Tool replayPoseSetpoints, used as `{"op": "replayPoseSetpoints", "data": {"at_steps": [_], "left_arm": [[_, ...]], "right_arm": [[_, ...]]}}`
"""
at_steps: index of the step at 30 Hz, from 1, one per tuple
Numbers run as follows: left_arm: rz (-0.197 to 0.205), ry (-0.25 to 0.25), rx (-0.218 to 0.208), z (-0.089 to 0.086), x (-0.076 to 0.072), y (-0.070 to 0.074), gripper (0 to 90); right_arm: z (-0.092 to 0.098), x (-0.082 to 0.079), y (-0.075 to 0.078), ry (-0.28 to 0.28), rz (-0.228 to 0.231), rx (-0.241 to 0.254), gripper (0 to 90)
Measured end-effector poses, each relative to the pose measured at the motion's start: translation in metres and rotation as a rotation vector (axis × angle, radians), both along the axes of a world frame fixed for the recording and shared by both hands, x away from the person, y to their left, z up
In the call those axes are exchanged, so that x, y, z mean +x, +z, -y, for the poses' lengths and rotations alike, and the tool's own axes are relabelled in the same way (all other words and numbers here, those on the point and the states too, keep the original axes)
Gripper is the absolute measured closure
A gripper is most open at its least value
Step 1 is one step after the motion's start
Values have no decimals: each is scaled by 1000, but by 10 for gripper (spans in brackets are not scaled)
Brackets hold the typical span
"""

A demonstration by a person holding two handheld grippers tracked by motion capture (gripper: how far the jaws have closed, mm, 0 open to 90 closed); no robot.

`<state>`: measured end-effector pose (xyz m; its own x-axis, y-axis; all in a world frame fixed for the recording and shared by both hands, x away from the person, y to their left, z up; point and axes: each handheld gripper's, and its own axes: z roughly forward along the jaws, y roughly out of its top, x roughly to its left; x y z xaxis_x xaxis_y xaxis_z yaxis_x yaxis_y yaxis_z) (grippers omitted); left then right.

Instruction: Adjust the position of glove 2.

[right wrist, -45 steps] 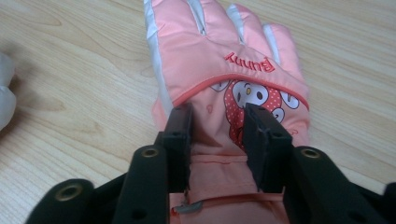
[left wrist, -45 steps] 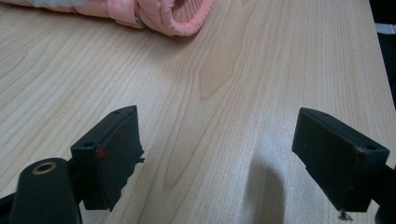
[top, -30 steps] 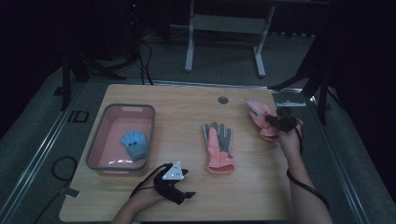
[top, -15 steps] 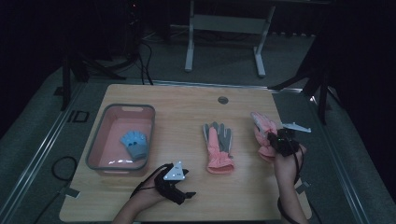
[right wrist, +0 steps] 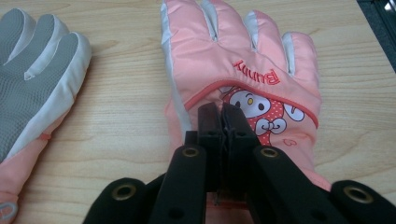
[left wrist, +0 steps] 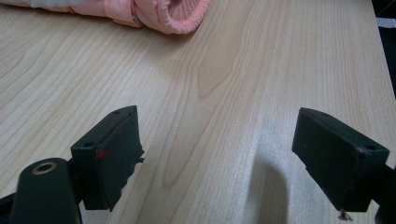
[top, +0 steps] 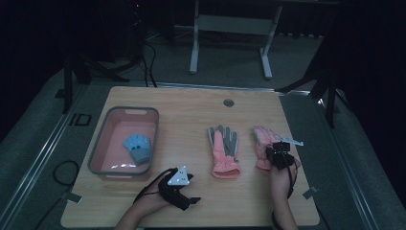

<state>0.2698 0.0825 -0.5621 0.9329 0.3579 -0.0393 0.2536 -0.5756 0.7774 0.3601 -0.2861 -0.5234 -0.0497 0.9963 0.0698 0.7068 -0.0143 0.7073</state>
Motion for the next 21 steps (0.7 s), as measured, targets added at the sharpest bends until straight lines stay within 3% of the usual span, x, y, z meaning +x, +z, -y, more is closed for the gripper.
{"op": "replayPoseSetpoints", "data": {"at_steps": [8, 10, 15, 16, 20, 21], "left_arm": [[-3, -1, 0, 0, 0, 0, 157], [-2, -3, 0, 0, 0, 0, 157], [-2, -9, -3, 0, 0, 0, 157], [0, -12, 0, 0, 0, 0, 157], [3, -8, -1, 0, 0, 0, 157], [2, -6, -1, 0, 0, 0, 157]], "right_arm": [[-1, -2, 9, 45, 1, -28, 748], [3, -1, 20, 99, 2, -24, 682], [14, 0, 35, 195, 32, -20, 657], [23, 2, 39, 272, 44, -11, 642], [45, 7, 46, 373, 48, -51, 639], [51, 8, 48, 371, 47, -60, 639]]}}
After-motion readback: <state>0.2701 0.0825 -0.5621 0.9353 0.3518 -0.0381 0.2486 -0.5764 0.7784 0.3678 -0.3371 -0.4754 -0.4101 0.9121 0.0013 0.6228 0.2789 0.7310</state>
